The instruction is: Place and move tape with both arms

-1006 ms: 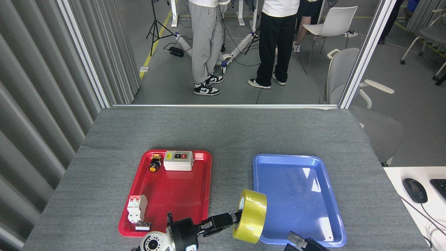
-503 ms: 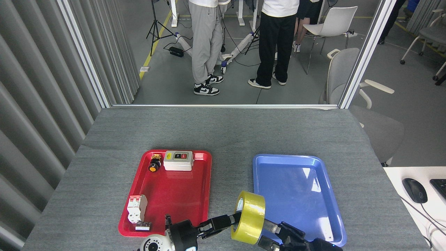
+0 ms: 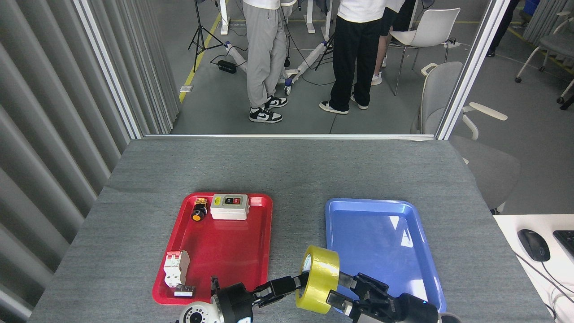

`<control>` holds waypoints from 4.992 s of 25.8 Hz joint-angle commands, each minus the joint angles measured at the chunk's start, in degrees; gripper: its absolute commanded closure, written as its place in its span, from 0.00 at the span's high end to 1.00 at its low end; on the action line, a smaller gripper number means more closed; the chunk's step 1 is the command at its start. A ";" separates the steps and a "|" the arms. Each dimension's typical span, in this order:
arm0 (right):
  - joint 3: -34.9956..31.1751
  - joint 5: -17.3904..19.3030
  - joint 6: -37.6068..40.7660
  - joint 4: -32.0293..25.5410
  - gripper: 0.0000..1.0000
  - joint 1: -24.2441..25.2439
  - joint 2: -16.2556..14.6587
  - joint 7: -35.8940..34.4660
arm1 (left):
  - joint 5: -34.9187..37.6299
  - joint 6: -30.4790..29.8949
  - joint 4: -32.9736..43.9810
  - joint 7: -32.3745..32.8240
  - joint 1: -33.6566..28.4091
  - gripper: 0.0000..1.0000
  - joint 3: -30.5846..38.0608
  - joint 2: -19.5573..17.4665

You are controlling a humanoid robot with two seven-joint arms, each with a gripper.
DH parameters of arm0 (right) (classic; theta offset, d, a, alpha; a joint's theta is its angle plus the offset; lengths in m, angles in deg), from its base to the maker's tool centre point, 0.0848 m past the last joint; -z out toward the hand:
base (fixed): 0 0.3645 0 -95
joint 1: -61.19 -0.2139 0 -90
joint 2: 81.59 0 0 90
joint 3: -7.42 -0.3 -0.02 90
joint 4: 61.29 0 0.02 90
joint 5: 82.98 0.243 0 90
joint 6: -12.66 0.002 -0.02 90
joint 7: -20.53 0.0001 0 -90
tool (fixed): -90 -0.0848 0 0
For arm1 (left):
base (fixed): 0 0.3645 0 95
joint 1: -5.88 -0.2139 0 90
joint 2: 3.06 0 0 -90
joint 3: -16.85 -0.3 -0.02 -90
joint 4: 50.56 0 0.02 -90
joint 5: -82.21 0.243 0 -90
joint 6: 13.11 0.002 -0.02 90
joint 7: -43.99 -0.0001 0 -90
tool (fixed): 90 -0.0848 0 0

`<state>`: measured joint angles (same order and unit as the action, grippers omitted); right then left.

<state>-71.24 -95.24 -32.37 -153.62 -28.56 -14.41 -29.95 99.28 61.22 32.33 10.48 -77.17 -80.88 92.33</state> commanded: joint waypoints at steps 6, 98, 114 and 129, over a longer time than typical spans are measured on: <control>0.09 -0.83 0.03 0.14 0.56 -0.07 0.32 0.03 | 0.07 -0.06 -0.10 -0.06 0.00 0.03 0.87 -0.12; 34.01 -6.19 -54.73 27.91 0.10 -38.13 -13.04 0.12 | 73.90 12.51 6.85 -66.86 -11.86 1.00 11.42 -1.61; 34.80 -6.81 -59.91 28.79 0.18 -38.83 -9.35 0.73 | 73.90 7.76 6.85 -67.82 -12.48 1.00 9.49 -1.96; 34.98 -9.09 -63.87 29.40 0.22 -38.66 -8.74 0.56 | 73.90 7.68 6.14 -67.82 -11.69 1.00 9.49 -2.23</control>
<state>-36.19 -104.26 -96.09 -124.46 -67.37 -23.40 -29.67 173.19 69.01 38.58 -57.22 -89.18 -71.36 90.11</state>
